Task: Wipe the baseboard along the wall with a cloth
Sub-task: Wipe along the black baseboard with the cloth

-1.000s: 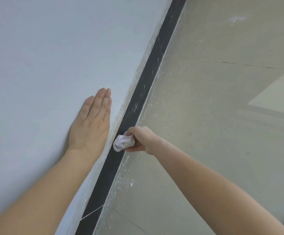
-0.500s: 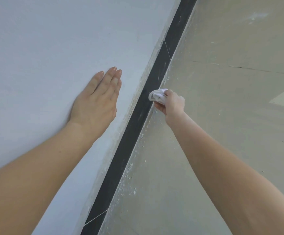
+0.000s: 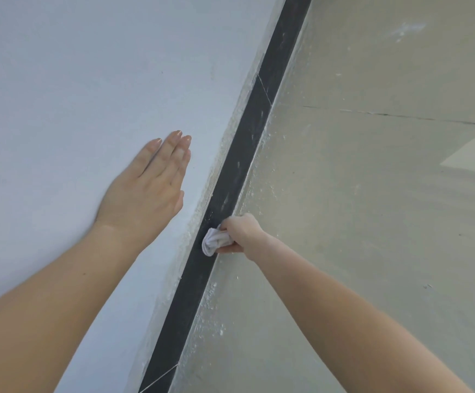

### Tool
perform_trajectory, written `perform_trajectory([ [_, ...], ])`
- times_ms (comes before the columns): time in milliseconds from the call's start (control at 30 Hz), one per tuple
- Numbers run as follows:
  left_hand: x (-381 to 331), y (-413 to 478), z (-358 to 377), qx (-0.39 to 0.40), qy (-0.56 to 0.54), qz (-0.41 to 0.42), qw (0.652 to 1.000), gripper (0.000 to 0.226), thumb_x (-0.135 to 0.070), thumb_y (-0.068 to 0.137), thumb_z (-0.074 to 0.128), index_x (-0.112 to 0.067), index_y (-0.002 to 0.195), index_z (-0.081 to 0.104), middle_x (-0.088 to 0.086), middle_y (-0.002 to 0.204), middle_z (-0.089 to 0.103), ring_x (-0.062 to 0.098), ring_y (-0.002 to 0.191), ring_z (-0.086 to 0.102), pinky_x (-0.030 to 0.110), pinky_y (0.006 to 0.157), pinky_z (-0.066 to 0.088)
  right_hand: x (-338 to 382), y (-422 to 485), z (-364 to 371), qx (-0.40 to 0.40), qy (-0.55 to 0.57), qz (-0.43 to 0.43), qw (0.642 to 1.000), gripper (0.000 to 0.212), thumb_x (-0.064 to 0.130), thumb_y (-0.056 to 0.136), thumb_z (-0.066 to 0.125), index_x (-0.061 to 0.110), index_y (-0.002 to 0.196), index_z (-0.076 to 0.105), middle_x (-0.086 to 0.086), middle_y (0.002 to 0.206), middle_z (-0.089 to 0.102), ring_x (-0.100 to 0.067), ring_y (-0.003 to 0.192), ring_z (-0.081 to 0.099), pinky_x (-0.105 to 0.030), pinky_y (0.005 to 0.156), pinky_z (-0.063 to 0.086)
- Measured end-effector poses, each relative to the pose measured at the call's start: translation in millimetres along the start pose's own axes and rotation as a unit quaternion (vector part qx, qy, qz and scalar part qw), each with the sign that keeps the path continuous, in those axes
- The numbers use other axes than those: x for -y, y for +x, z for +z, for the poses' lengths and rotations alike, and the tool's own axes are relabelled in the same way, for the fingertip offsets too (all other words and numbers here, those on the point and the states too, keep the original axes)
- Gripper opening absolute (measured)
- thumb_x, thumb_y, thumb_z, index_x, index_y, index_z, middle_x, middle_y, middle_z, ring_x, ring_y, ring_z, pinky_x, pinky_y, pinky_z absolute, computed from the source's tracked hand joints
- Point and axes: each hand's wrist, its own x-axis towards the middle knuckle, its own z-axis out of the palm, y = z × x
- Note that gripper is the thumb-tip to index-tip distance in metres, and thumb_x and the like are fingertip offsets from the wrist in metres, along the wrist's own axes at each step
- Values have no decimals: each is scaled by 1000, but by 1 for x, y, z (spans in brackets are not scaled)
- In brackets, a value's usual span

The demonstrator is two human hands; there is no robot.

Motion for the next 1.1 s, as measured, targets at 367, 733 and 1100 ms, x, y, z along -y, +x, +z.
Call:
perform_trajectory([
  [367, 0, 0, 3, -26, -19, -14, 999, 58, -30, 99, 15, 2, 147, 22, 15, 156, 19, 30, 144, 15, 42, 116, 0, 70, -11, -51, -180, 172, -231, 941, 12, 10, 91, 50, 16, 85, 58, -10, 89, 64, -24, 88, 65, -40, 91, 54],
  [733, 0, 1, 3, -29, -29, -11, 999, 59, -29, 98, 12, 2, 147, 25, 14, 155, 21, 29, 144, 17, 40, 116, 4, -17, -4, 2, 51, -31, 11, 998, 6, 2, 87, 54, 3, 86, 60, -15, 87, 63, -26, 72, 64, -32, 66, 60],
  [1100, -1, 0, 3, -14, -55, -14, 998, 61, -29, 97, 11, 3, 146, 25, 15, 155, 21, 30, 144, 17, 40, 117, 4, 64, 14, -44, -183, 194, -178, 947, 16, 7, 82, 48, -5, 80, 59, -11, 64, 69, -22, 63, 60, -41, 79, 57],
])
